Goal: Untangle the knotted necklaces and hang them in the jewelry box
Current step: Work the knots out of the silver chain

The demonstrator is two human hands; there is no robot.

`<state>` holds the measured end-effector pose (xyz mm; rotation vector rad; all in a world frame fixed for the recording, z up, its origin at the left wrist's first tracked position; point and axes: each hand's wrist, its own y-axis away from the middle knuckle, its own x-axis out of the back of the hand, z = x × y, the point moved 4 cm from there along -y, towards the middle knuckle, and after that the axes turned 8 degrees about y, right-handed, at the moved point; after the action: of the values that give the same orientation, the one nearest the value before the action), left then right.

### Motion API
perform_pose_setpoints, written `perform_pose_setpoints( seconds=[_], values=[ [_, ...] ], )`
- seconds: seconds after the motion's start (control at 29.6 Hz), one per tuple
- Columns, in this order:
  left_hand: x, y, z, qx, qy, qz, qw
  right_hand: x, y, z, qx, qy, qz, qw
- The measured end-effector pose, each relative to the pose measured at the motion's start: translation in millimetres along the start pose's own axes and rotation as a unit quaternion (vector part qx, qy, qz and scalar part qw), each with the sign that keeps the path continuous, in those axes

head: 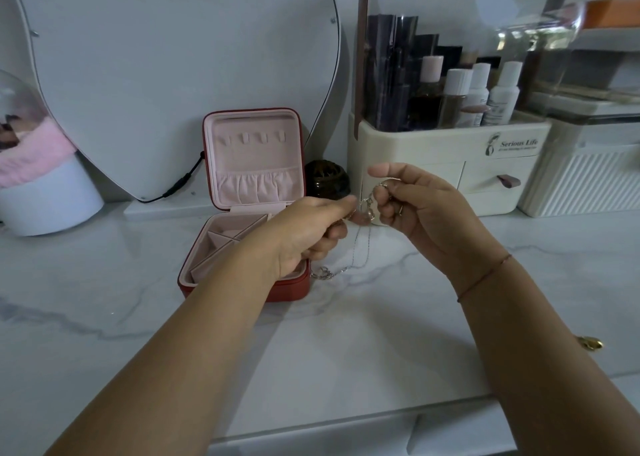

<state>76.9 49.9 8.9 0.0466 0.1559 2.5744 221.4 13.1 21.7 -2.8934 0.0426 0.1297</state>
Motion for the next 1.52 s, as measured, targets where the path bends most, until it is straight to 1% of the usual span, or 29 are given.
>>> perform_pose_setpoints(
  seconds=[0.17, 0.34, 0.41, 0.51, 0.64, 0.71, 0.84, 0.95, 1.01, 1.11, 1.18, 1.25, 1.35, 1.52],
  values=[
    [0, 2, 4, -0.035, -0.002, 0.026, 0.999, -1, -1, 1, -0.013, -0.01, -0.003, 1.0],
    [7, 2, 7, -0.064, 0.029, 0.061, 0.996, -1, -1, 4, -0.04, -0.003, -0.005, 0.999],
    [7, 1, 7, -0.076, 0.045, 0.066, 0.994, -3, -2, 7, -0.06, 0.02, -0.021, 0.998],
    [6, 0, 9, -0.105, 0.046, 0.073, 0.991, -8, 0, 13, -0.09, 0.055, -0.069, 0.992],
    [2, 6, 14, -0.16, 0.011, 0.08, 0.984, -12, 3, 14, -0.108, 0.045, -0.112, 0.987],
    [2, 7, 16, -0.175, 0.007, 0.09, 0.98, -12, 3, 14, -0.107, 0.033, -0.114, 0.987],
    [4, 5, 17, -0.196, 0.008, 0.115, 0.974, -9, 1, 12, -0.092, 0.031, -0.088, 0.991],
    [5, 3, 15, -0.184, 0.023, 0.117, 0.976, -9, 1, 9, -0.077, 0.035, -0.077, 0.993],
    [4, 1, 13, -0.169, 0.04, 0.109, 0.979, -9, 1, 7, -0.067, 0.024, -0.057, 0.996],
    [0, -2, 9, -0.13, 0.102, 0.067, 0.984, -4, 0, 5, -0.047, 0.009, -0.021, 0.999],
    [-3, -3, 7, -0.099, 0.138, 0.036, 0.985, -1, -1, 4, -0.018, 0.02, -0.002, 1.0],
    [-3, -3, 6, -0.08, 0.128, 0.026, 0.988, -1, 0, 2, 0.01, 0.038, 0.015, 0.999],
    [-2, -3, 5, -0.083, 0.093, 0.029, 0.992, -1, 0, -2, 0.041, 0.067, 0.039, 0.996],
    [-4, 0, 7, -0.082, 0.081, 0.003, 0.993, -2, 1, -4, 0.058, 0.083, 0.045, 0.994]
  ],
)
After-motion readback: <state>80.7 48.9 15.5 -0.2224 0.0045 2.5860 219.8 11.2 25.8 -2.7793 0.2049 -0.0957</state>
